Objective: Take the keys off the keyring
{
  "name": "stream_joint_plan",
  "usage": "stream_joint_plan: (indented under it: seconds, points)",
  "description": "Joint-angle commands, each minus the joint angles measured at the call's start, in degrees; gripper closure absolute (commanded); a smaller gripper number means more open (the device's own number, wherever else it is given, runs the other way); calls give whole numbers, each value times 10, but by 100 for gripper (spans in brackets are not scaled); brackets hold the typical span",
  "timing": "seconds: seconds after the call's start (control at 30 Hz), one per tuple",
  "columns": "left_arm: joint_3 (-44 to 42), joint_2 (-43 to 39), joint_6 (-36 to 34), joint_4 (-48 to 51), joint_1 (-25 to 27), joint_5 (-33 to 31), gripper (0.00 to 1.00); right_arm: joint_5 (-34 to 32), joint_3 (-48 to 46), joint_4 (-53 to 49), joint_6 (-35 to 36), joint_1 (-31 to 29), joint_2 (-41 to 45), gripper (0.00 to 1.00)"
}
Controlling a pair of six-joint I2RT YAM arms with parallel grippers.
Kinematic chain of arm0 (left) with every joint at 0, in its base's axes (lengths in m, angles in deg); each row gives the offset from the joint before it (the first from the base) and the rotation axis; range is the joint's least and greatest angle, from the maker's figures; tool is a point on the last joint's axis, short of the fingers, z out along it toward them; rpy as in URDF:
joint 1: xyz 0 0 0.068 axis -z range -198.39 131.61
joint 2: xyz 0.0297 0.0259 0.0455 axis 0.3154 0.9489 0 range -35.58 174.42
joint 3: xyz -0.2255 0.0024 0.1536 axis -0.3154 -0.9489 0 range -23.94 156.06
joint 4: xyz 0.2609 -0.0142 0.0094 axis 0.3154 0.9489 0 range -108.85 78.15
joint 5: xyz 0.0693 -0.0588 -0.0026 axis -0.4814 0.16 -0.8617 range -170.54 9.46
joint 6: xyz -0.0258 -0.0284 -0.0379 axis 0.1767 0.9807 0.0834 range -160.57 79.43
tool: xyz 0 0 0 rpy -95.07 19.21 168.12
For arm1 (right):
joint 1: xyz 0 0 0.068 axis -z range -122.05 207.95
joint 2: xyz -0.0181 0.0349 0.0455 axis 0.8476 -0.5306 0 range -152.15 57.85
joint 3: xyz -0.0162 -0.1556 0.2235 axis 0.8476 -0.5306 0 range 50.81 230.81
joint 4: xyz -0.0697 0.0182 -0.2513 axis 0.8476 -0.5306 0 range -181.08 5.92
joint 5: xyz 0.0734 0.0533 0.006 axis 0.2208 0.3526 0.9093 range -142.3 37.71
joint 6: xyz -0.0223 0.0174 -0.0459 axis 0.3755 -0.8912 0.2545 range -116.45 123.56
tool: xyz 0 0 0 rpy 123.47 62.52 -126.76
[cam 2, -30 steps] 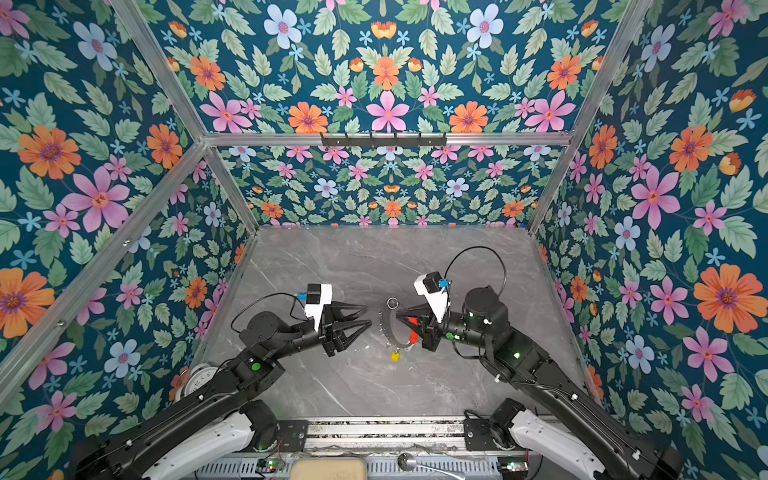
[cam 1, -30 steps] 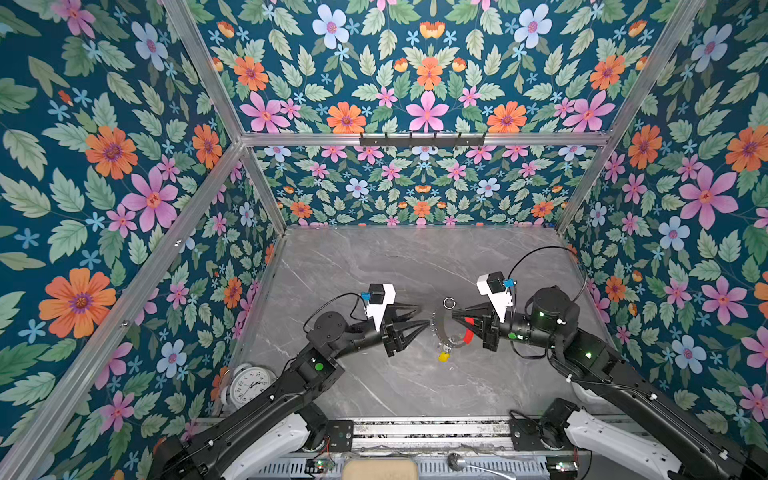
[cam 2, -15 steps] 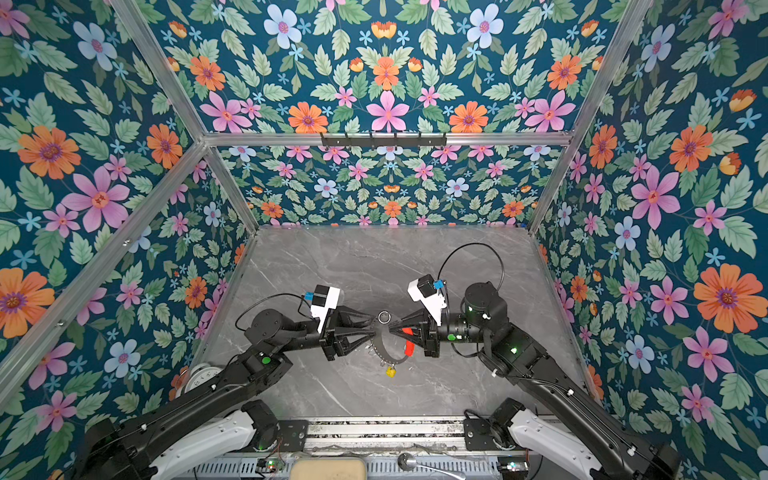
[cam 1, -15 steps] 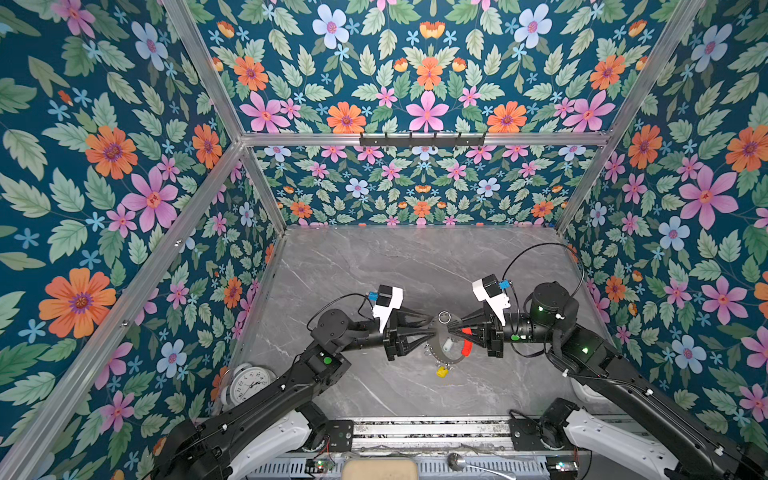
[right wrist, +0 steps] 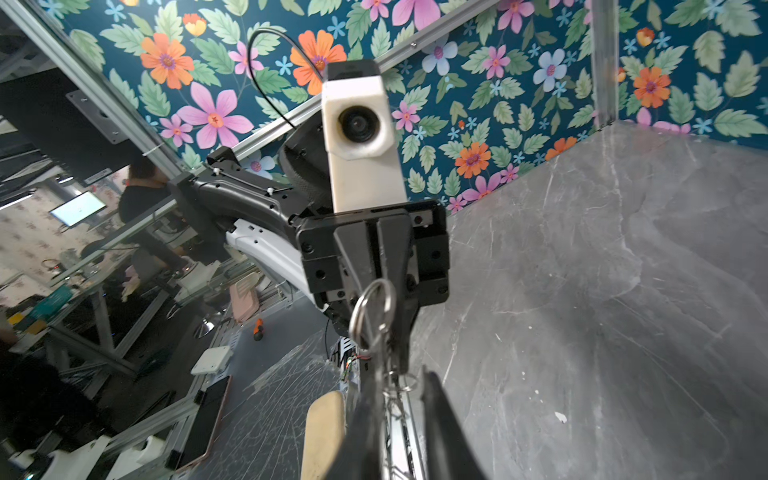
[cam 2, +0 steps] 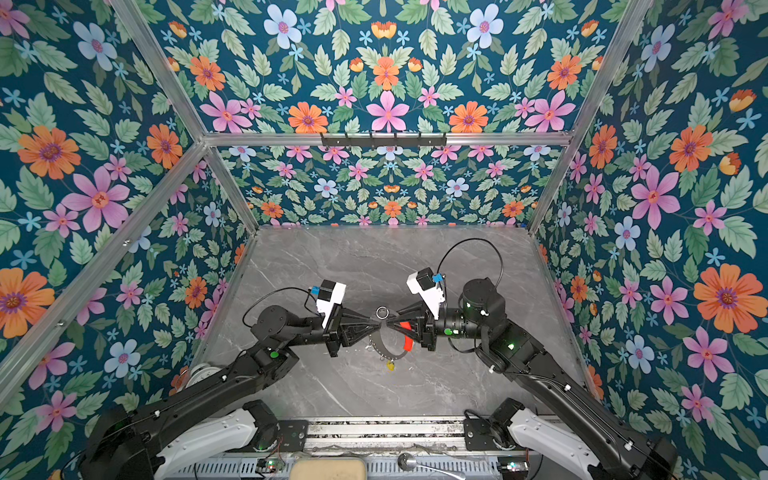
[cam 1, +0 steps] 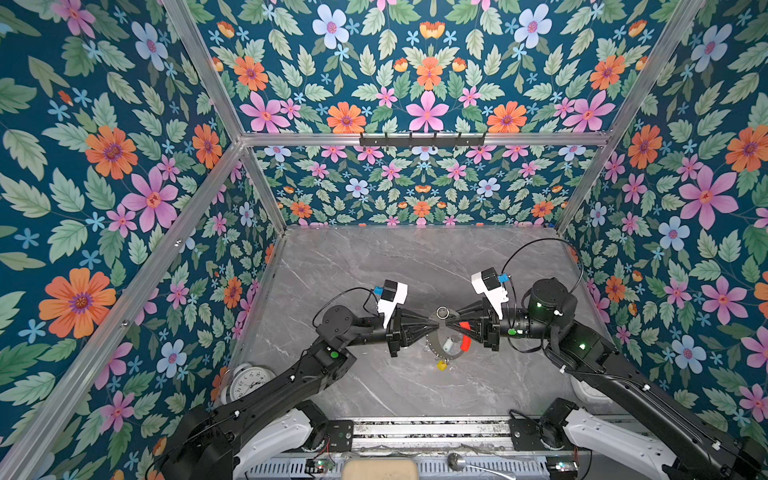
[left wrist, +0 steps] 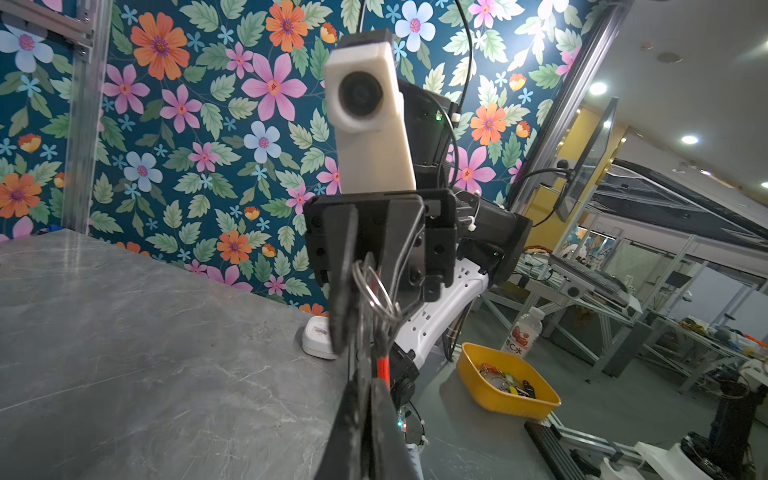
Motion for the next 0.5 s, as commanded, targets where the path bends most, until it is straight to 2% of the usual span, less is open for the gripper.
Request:
stream_joint_plan:
  seconds: [0.0, 0.07, 0.17, 0.33, 0.47]
  points:
    - [8, -1, 8, -11, -1, -40, 100, -53, -6, 12, -4, 0, 19, 45]
    - [12, -1, 10, -3, 0, -77, 100, -76, -18, 12, -3, 1, 37, 41]
    - [23, -3, 2, 45, 0, -149, 100, -112, -46, 28, -18, -1, 67, 40]
    - [26, -15, -4, 74, 0, -262, 100, -162, -88, 27, -25, -6, 94, 41]
    - [29, -21, -4, 94, 2, -326, 100, -217, -123, 39, -24, -29, 98, 43]
